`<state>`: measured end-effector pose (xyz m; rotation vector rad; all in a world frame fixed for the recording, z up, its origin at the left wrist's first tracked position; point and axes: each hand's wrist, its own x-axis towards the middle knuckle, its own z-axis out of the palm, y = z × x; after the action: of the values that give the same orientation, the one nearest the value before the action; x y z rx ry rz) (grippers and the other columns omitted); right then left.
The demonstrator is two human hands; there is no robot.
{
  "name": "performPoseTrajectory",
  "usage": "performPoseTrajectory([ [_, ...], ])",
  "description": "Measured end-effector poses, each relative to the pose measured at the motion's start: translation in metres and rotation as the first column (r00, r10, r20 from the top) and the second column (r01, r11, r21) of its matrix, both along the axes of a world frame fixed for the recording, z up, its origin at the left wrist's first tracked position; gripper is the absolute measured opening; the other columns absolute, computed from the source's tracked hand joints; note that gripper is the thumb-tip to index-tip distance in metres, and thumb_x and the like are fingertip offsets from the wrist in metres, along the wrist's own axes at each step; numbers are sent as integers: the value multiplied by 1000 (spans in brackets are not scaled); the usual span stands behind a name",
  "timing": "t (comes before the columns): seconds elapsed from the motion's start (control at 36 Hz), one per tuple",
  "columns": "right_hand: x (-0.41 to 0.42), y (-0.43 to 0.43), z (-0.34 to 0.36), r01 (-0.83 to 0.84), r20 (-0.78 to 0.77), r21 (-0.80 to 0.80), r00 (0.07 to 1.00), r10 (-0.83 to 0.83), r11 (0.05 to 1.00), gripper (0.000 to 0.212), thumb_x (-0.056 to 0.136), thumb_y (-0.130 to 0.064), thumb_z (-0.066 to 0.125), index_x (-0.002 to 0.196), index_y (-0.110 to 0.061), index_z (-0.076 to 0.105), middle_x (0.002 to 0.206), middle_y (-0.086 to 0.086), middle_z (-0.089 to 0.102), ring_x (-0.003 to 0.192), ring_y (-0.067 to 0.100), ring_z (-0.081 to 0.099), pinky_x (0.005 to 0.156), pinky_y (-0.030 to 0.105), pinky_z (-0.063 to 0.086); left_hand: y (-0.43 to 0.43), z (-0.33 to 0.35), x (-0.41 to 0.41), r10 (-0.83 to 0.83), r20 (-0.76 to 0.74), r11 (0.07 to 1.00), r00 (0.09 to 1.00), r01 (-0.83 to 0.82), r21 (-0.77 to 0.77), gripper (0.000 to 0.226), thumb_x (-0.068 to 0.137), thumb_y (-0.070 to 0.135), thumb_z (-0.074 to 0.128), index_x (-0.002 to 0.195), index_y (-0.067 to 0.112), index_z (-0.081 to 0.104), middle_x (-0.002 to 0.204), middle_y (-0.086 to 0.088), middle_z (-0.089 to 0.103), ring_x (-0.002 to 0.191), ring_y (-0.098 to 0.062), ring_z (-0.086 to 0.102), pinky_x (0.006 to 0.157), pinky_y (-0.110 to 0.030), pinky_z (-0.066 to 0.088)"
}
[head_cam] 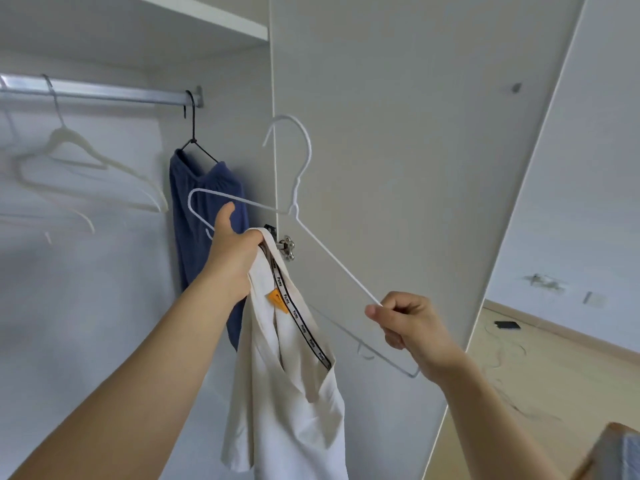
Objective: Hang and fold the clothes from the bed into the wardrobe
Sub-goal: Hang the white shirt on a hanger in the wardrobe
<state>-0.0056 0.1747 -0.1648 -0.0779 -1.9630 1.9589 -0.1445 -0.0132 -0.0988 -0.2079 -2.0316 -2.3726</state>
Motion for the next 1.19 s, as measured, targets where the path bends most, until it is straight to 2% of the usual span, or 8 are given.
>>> performPoseTrajectory([
  [0.22, 2, 8, 11, 7, -17, 79, 1000, -6, 997, 48, 78, -1, 69, 40, -20, 48, 42, -7, 29, 39, 10, 22, 42, 19, 18, -2, 10, -5, 138, -75, 987, 988, -130, 97, 38, 89, 5, 49, 120, 26, 44, 96, -1, 53, 71, -16, 54, 58, -28, 47],
  [0.31, -3, 8, 9, 39, -7, 126, 999, -38, 991, 47, 77, -2, 71, 42, -20, 46, 43, -7, 30, 38, 8, 24, 40, 16, 21, -5, 14, -7, 52, -38, 993, 998, -48, 109, 19, 90, 5, 50, 102, 18, 57, 87, -3, 56, 74, -16, 55, 62, -27, 46],
  [0.42, -12, 5, 5, 75, 41, 243, 995, -87, 967, 37, 79, -8, 72, 50, -14, 49, 40, -10, 39, 37, 4, 34, 41, 12, 30, -4, 16, -6, -71, 7, 978, 997, 68, 199, 23, 91, 6, 49, 81, 22, 62, 75, -1, 58, 68, -13, 57, 58, -25, 46],
  [0.61, -31, -16, 22, -75, 92, 152, 994, 62, 986, 9, 83, -11, 68, 76, -11, 61, 50, -3, 53, 41, 9, 43, 42, 15, 36, 2, 13, -8, -120, -104, 993, 987, 118, -26, 28, 90, 2, 47, 76, 19, 65, 75, -5, 61, 70, -16, 59, 61, -27, 48],
  [0.75, -46, -32, 35, -90, 49, 54, 995, 88, 994, 14, 88, -18, 62, 78, -11, 56, 48, -4, 47, 40, 10, 39, 41, 16, 34, 2, 7, -11, -182, -111, 959, 977, 152, -238, 33, 88, 1, 48, 75, 22, 69, 59, 5, 64, 50, -6, 58, 46, -16, 45],
  [0.94, -61, -19, 24, 281, 12, -74, 960, -280, 957, 41, 93, -23, 55, 56, -9, 48, 33, -6, 30, 30, 7, 23, 33, 16, 20, -18, 0, -36, -75, -175, 786, 982, -49, -616, 15, 94, 17, 41, 85, 19, 54, 83, -4, 55, 71, -16, 49, 63, -28, 38],
  [1.08, -61, -5, 16, 273, -18, -229, 958, -285, 934, 36, 90, -16, 59, 58, -11, 42, 35, -9, 27, 30, 7, 21, 35, 12, 18, -38, 1, -58, 113, -77, 774, 991, -137, -618, 13, 92, 15, 37, 86, 6, 45, 77, -10, 48, 64, -21, 46, 52, -26, 32],
  [1.19, -59, -1, 14, 169, -29, -246, 983, -182, 954, 41, 88, -15, 61, 53, -14, 39, 37, -7, 27, 31, 8, 19, 36, 12, 17, -45, 11, -69, 175, 106, 893, 979, -112, -436, 12, 90, 7, 38, 89, 3, 50, 70, -12, 46, 56, -24, 43, 53, -25, 34],
])
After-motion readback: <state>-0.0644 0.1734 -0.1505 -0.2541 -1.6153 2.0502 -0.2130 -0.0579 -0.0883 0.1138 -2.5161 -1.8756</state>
